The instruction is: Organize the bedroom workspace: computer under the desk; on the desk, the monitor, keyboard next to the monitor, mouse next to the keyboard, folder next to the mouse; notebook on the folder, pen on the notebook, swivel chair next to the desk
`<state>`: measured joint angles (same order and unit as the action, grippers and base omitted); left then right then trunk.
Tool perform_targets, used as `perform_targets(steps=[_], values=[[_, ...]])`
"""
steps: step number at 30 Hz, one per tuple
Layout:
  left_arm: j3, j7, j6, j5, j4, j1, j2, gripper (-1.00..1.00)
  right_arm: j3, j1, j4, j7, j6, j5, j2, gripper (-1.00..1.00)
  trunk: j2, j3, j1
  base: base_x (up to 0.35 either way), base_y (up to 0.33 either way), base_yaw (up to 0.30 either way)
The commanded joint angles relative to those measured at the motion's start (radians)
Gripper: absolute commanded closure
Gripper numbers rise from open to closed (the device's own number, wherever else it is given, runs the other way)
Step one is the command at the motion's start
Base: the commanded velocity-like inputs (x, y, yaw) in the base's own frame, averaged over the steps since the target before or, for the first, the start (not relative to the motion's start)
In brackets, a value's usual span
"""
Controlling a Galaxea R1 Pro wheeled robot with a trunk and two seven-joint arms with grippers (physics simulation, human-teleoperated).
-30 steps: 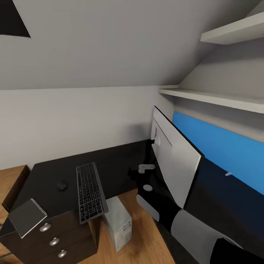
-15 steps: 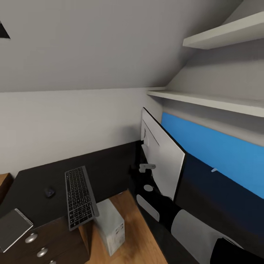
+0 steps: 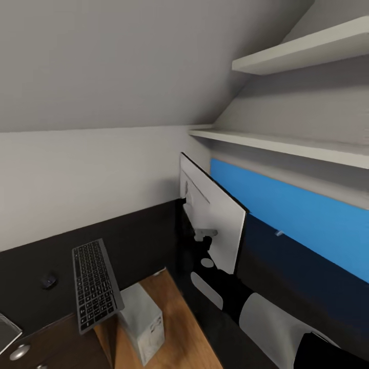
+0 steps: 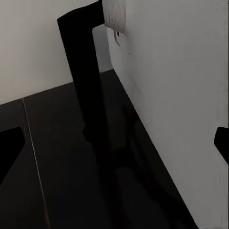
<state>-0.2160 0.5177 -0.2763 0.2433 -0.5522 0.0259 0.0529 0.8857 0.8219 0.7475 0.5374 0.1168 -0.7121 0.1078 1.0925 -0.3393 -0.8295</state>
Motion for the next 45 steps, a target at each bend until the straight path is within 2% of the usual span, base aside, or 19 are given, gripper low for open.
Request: perform_targets(steps=[1, 22, 45], values=[[-0.006, 0.005, -0.004, 0.010, -0.002, 0.000, -0.001, -1.00, 0.006, 0.002, -0.001, 0.006, 0.009, -0.010, 0.000, -1.00, 0.001, 0.000, 0.000, 0.000, 0.000, -0.212], [-0.006, 0.005, -0.006, 0.008, -0.002, 0.000, -0.001, -1.00, 0.006, 0.002, 0.001, 0.007, 0.009, -0.010, 0.000, -1.00, 0.001, 0.018, 0.000, 0.011, 0.000, -0.215], [-0.003, 0.006, -0.006, 0.013, 0.011, 0.000, -0.005, -1.00, 0.009, 0.002, 0.001, 0.006, 0.009, -0.010, 0.000, -1.00, 0.001, 0.018, 0.000, 0.034, 0.000, -0.002]])
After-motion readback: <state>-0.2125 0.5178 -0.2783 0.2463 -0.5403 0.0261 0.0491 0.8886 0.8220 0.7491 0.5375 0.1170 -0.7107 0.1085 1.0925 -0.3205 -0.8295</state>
